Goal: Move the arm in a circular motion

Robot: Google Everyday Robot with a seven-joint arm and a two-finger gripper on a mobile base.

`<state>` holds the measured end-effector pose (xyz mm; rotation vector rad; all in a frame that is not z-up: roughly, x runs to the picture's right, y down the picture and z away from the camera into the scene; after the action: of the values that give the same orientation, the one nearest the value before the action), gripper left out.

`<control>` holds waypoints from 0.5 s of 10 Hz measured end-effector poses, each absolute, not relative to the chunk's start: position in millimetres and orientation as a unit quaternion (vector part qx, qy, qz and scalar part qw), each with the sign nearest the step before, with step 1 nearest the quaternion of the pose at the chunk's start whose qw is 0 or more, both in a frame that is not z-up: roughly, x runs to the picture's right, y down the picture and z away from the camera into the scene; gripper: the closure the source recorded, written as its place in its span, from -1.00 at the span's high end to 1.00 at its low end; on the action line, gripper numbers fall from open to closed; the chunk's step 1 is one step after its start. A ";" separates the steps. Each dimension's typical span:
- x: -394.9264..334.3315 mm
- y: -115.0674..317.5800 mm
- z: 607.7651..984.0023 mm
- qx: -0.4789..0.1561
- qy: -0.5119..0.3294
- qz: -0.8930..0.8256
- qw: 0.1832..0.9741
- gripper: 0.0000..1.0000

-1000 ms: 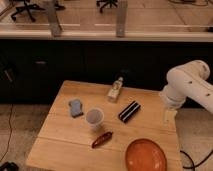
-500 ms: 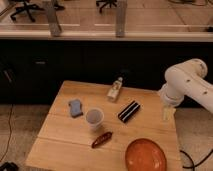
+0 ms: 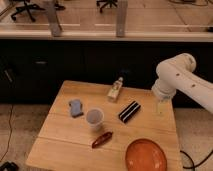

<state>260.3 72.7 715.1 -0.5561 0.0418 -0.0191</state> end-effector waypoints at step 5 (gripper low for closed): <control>234.1 63.5 733.0 -0.279 0.016 -0.035 0.960 0.60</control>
<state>234.1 63.5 733.0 -0.5648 0.0317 -0.0712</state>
